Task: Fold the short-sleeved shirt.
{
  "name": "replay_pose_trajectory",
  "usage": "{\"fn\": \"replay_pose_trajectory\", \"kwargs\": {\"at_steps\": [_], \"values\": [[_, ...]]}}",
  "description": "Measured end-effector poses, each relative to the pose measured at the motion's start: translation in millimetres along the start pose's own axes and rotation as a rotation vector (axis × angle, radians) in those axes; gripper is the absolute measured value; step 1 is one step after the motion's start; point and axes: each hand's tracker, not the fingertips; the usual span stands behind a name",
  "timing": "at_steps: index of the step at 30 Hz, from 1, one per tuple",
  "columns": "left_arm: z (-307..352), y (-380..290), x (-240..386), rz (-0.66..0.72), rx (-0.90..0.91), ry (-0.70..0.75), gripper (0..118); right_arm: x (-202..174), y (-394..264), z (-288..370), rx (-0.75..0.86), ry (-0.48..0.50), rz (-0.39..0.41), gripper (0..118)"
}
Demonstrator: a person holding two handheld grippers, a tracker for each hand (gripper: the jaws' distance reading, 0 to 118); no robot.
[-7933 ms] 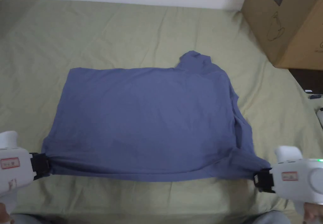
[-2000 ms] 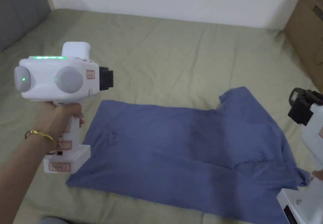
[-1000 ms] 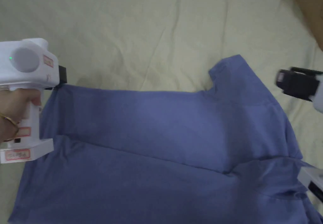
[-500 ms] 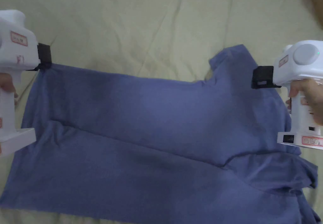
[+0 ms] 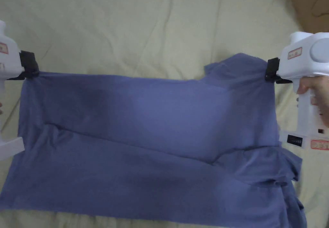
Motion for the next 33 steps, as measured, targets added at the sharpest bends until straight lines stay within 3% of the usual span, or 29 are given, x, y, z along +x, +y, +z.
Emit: {"fn": "replay_pose_trajectory", "kwargs": {"at_steps": [3, 11, 15, 20, 21, 22, 23, 24, 25, 26, 27, 33], "values": [[39, -14, -3, -0.033, 0.052, -0.037, 2, 6, -15, 48, 0.066, 0.029, 0.025, 0], [108, -93, -19, -0.002, 0.093, -0.062, 2, 32, -117, 135, 0.148, 0.05, -0.025, 0], [118, -147, -33, 0.078, 0.072, -0.059, 2, 40, -184, 149, 0.115, 0.074, -0.103, 0], [118, -212, -42, 0.181, -0.022, 0.014, 2, 39, -258, 141, 0.061, 0.046, -0.133, 0], [117, -221, -42, 0.195, -0.056, 0.029, 7, 39, -268, 137, 0.037, 0.039, -0.15, 2], [115, -230, -43, 0.217, -0.078, 0.045, 18, 39, -278, 134, 0.006, 0.027, -0.163, 9], [113, -238, -44, 0.23, -0.096, 0.076, 39, 38, -285, 132, -0.014, 0.011, -0.169, 26], [113, -243, -46, 0.227, -0.104, 0.086, 66, 39, -290, 134, -0.029, -0.007, -0.165, 56], [115, -242, -48, 0.228, -0.103, 0.091, 81, 40, -293, 135, -0.033, -0.007, -0.164, 82], [120, -242, -48, 0.228, -0.099, 0.099, 87, 42, -294, 139, -0.036, -0.016, -0.166, 102], [127, -237, -48, 0.229, -0.081, 0.101, 87, 43, -292, 145, -0.029, -0.036, -0.158, 113], [188, -183, -21, 0.094, 0.242, 0.112, 87, 46, -243, 217, 0.298, -0.074, -0.091, 113]]}}
